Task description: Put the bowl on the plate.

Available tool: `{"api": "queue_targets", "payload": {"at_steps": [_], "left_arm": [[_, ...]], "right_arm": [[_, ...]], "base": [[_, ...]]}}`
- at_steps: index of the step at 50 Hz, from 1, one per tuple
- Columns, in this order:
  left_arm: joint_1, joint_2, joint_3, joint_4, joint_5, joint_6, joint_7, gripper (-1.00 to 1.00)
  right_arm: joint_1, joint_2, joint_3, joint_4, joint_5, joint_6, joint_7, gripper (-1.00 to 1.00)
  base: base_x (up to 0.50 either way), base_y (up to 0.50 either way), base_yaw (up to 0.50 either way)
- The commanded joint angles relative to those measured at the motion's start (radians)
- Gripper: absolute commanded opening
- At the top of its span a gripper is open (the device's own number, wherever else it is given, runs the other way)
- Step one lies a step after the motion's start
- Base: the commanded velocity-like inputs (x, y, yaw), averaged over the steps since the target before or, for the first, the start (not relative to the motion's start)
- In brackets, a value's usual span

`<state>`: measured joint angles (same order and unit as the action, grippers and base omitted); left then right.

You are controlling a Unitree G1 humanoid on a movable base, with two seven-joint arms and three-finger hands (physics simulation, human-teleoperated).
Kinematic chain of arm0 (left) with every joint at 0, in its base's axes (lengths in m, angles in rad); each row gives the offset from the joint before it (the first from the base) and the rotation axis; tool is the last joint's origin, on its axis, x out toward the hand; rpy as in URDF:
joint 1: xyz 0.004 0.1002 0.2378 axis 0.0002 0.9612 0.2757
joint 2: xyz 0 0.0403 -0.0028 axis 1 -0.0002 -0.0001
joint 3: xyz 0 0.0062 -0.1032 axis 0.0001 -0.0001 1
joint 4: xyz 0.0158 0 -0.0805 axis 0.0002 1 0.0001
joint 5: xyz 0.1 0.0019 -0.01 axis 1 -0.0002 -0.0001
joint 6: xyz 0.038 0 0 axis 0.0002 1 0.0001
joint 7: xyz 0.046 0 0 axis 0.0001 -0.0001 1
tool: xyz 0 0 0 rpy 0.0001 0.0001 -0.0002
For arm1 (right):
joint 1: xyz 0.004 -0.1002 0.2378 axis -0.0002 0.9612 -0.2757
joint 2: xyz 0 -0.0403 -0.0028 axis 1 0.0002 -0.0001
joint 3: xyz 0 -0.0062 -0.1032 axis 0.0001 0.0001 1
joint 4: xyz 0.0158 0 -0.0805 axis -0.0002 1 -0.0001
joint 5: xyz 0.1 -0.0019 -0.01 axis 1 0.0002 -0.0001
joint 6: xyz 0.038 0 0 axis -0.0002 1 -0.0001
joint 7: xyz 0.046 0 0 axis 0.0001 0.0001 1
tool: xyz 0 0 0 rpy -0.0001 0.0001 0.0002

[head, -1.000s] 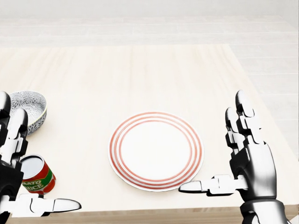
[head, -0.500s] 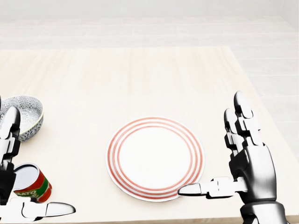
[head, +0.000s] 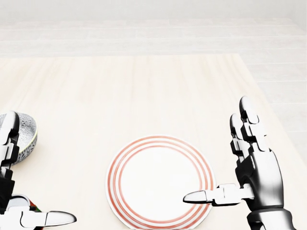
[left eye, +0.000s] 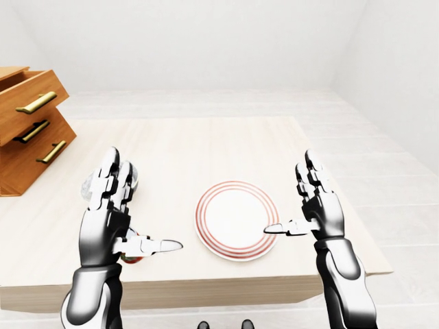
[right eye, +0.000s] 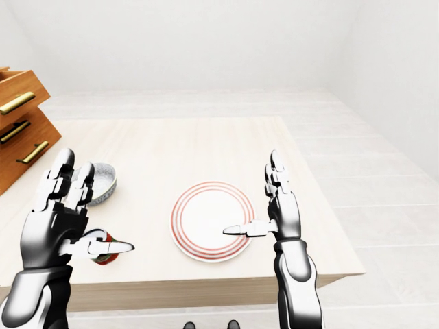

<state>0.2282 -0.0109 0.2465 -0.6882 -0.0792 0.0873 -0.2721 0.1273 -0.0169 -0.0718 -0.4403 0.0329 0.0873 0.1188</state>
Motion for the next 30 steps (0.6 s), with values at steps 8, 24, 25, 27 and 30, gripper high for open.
{"api": "queue_targets", "payload": {"at_steps": [8,24,25,27,30], "left_arm": [[0.006,-0.006,0.003,-0.007,0.003,0.0,-0.007,1.0],[0.005,-0.005,-0.005,-0.01,0.009,0.0,-0.005,1.0],[0.005,-0.006,-0.005,-0.009,0.009,0.0,-0.005,1.0],[0.004,-0.006,-0.005,-0.003,0.009,0.0,-0.005,1.0],[0.006,-0.006,-0.006,0.003,0.011,0.0,-0.006,1.0]], "right_arm": [[0.0,0.001,0.001,0.004,-0.004,0.0,0.002,1.0],[0.004,0.0,-0.001,0.017,-0.003,0.0,0.007,1.0],[0.004,0.0,-0.002,0.015,-0.003,0.0,0.007,1.0],[0.003,0.0,-0.003,0.015,-0.002,0.0,0.007,1.0],[0.004,0.0,-0.002,0.016,-0.004,0.0,0.007,1.0]], "base": [[0.02,0.0,0.0],[0.11,0.0,0.0],[0.0,0.0,0.0],[0.0,0.0,0.0],[0.0,0.0,0.0]]}}
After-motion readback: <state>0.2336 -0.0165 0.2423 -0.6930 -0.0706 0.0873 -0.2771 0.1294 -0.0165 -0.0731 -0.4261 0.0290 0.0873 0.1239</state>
